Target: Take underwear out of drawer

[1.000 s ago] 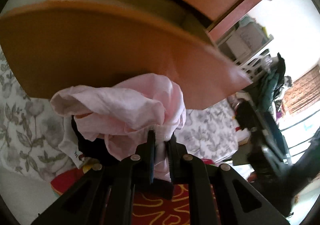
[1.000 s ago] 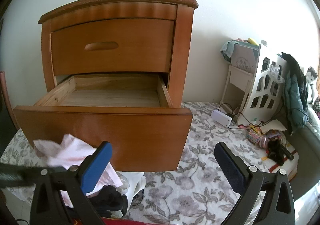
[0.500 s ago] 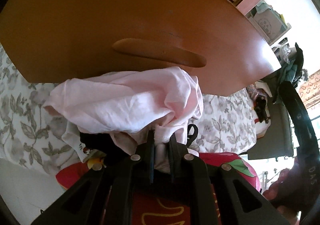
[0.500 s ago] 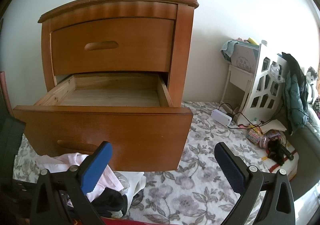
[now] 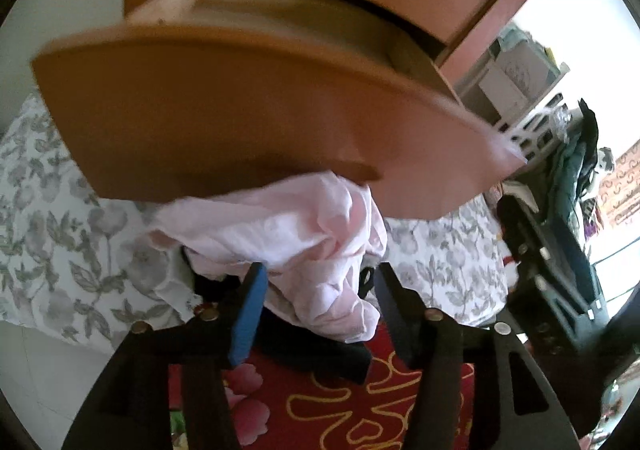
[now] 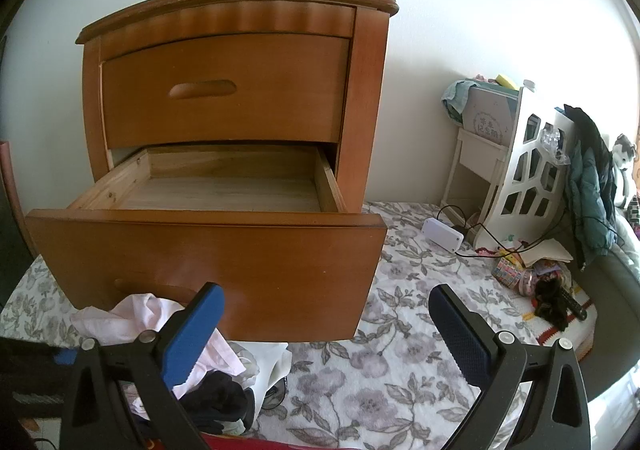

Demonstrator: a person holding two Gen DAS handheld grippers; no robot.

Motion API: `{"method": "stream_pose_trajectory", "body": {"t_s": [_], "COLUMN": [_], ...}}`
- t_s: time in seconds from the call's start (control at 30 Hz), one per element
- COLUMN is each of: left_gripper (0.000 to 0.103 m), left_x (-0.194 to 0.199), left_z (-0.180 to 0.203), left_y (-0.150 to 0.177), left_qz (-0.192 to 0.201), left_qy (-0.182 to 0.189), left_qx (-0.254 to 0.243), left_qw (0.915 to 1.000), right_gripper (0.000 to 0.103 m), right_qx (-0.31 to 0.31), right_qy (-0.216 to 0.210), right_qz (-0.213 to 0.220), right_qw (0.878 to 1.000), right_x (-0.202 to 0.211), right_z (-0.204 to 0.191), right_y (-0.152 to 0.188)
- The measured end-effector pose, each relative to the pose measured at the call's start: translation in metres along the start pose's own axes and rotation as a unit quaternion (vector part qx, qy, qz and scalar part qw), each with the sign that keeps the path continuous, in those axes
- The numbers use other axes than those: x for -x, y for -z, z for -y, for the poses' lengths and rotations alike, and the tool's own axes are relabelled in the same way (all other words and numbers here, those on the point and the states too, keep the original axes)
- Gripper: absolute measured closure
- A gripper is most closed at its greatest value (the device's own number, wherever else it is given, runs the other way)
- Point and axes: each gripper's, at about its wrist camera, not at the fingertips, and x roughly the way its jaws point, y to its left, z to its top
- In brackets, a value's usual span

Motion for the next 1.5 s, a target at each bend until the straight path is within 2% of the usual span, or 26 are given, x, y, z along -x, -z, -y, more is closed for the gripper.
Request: {"method": "stream_pose_trajectory", "body": {"t_s": [0.1,0.23,0.37,0.47,0.6,0.77,0.9,1.17,1.37,1.5], "left_gripper": [0.037,0.016,0.014,0.008,0.006,0.006,0.006,0.006,0.006,0.006], "left_x": [0.015,0.03,0.041,0.045,0.052,0.056,0.059,0.064,0.076,0.08], "left_z": [-0.001,-0.003,-0.011,-0.017,-0.024,-0.027,-0.029,-0.027,-0.024,-0.017], "left_y": [-0.002,-0.002,-0.002,-0.001,0.001,0.005,0.011,0.018,0.02,0.02], "left_qz": [0.021,0.058,0.098,0.11,0.13,0.151,0.166,0.17,0.194,0.201], "left_qy": [0.001,-0.014,-0.056,-0.073,-0.09,-0.141,-0.153,-0.175,-0.155,-0.193], "left_qx": [0.001,0.006,0.005,0.01,0.018,0.012,0.012,-0.01,-0.007,-0.021], "left_qw": [0.9998,0.9982,0.9936,0.9912,0.9872,0.9783,0.9741,0.9697,0.9686,0.9603], "right_gripper": [0.0,0.0,0.0,0.0,0.0,0.0,0.0,0.0,0.0,0.0], "right_qx": [0.001,0.005,0.011,0.016,0.019,0.03,0.05,0.061,0.061,0.07], "right_qy": [0.0,0.003,0.006,0.006,0.006,0.01,0.006,-0.007,-0.014,-0.016], "right_qz": [0.0,-0.001,-0.001,-0.004,-0.011,-0.022,-0.018,-0.023,-0.038,-0.038], "right_qw": [1.0,1.0,1.0,1.0,1.0,0.999,0.999,0.998,0.997,0.997], "right_x": [0.0,0.0,0.001,0.0,-0.002,-0.003,0.003,0.017,0.023,0.029], "right_z": [0.0,-0.001,-0.003,-0.004,-0.005,-0.009,-0.017,-0.025,-0.027,-0.032], "right_y": [0.0,0.001,0.001,0.001,0.0,0.001,0.002,0.006,0.009,0.009]}}
